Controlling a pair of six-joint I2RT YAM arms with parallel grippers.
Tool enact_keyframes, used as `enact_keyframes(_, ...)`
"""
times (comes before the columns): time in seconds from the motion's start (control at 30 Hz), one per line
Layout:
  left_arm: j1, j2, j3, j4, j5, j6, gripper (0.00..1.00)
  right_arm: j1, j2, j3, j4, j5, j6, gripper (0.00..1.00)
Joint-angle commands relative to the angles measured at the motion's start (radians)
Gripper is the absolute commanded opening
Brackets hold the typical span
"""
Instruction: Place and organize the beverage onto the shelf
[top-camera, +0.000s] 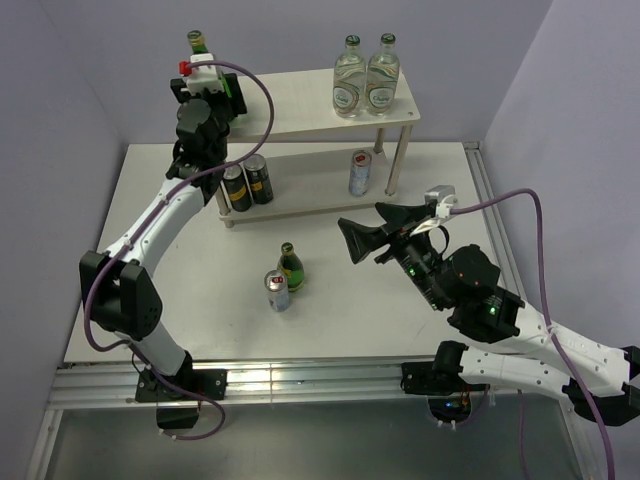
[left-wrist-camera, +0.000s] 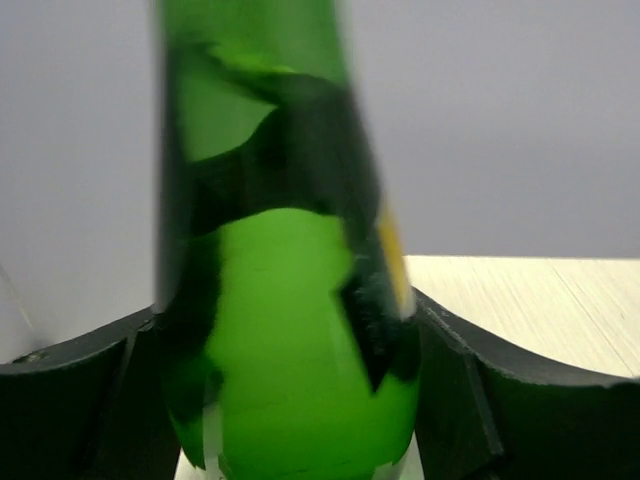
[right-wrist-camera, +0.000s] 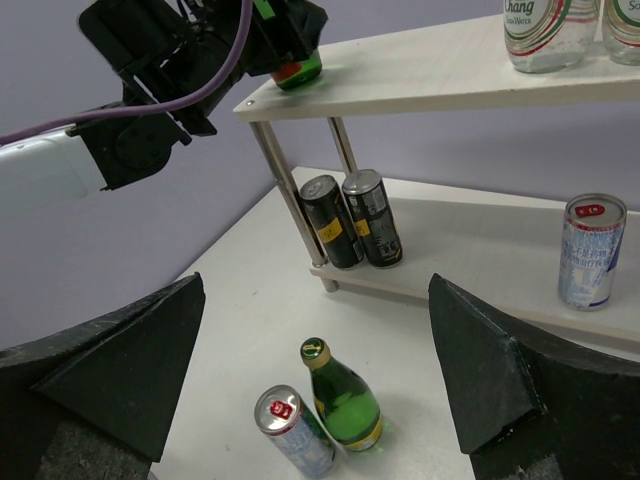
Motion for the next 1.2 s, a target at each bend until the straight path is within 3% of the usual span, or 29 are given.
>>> enact_keyframes(0.0, -0.002, 0.024, 0.052, -0.031, 0.067, -0.018, 0.79, -0.007, -0.025, -0.015, 0.020, 0.024, 0.008, 1.00)
enact_keyframes(0.3, -0.018, 0.055, 0.051, -0.059, 0.036, 0.035, 0.86, -0.007, -0.048, -0.029, 0.016, 0.030, 0.014, 1.00)
enact_keyframes(0.4, -0.020, 0.040, 0.026, -0.047, 0.030, 0.025, 0.99, -0.007, -0.054, -0.030, 0.007, 0.032, 0.015, 1.00)
enact_keyframes(0.73, -0.026, -0.043, -0.029, -0.058, -0.005, 0.009, 0.99, -0.005, -0.085, -0.036, -0.010, 0.033, 0.029, 1.00)
enact_keyframes(1.17, -0.060, -0.302, -0.178, -0.165, -0.027, -0.067, 0.99, -0.007, -0.123, -0.036, -0.026, 0.021, 0.066, 1.00)
